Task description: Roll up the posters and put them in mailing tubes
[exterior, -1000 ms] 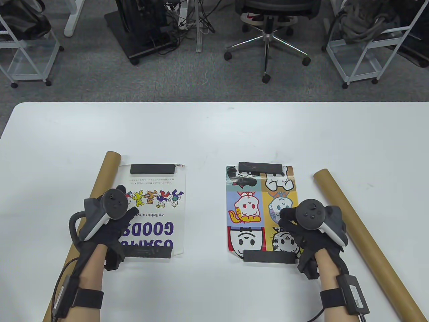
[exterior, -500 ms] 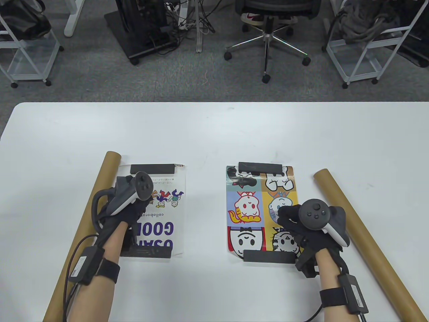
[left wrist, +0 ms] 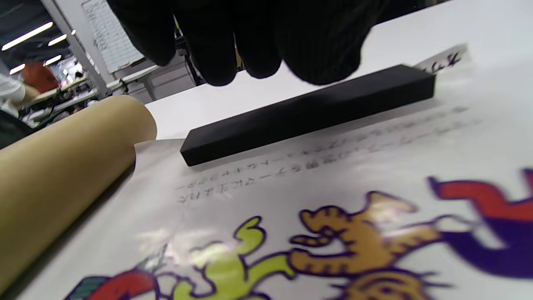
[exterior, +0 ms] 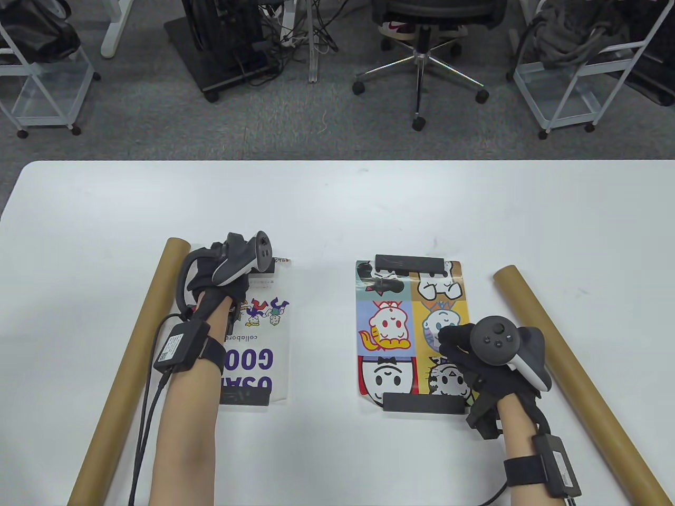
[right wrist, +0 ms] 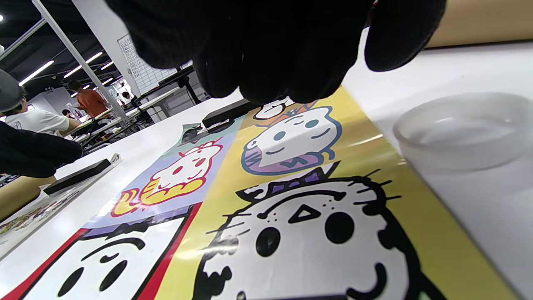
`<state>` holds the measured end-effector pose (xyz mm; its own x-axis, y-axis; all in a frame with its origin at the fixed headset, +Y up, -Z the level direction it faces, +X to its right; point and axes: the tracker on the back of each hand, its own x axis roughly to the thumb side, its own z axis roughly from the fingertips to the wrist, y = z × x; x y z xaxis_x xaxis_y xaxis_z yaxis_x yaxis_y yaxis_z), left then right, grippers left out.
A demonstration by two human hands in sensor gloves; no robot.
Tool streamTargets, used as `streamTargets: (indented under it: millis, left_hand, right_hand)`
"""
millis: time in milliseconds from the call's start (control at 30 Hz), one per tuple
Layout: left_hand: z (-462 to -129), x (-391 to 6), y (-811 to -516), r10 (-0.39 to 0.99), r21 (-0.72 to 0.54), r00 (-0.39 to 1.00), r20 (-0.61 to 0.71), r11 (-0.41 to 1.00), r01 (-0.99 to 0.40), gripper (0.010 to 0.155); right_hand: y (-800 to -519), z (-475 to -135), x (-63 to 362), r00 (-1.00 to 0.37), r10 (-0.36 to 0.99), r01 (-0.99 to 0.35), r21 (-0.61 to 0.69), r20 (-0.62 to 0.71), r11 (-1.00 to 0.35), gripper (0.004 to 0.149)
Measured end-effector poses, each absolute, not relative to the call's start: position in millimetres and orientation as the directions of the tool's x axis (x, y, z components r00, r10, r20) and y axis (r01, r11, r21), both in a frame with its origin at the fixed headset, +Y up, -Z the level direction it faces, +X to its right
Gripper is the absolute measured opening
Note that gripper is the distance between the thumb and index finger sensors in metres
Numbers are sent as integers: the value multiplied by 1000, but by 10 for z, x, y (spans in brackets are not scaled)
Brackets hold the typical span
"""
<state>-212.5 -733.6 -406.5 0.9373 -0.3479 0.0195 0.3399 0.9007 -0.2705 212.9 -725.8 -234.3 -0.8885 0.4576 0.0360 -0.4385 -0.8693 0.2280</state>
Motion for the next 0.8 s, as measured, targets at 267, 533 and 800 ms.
streamTargets:
  millis: [267, 533, 800]
  left_hand:
    - [-4151, -2177, -7524, -407, -229, 912, 51, 884, 407, 64]
    - [-4106, -2127, -7561, -503, -132, 855, 126, 845, 518, 63]
    - [-4027, -2087, -7440, -514, -105, 846, 145, 842, 530, 64]
  right_hand:
    - [-7266, -2344, 2119, -892, 451, -433, 232, 32, -871, 48]
    - [-7278, -2359, 2096, -891, 452, -431, 245, 35, -868, 48]
    - [-7276, -2359, 2095, -893, 450, -428, 247, 34, -869, 48]
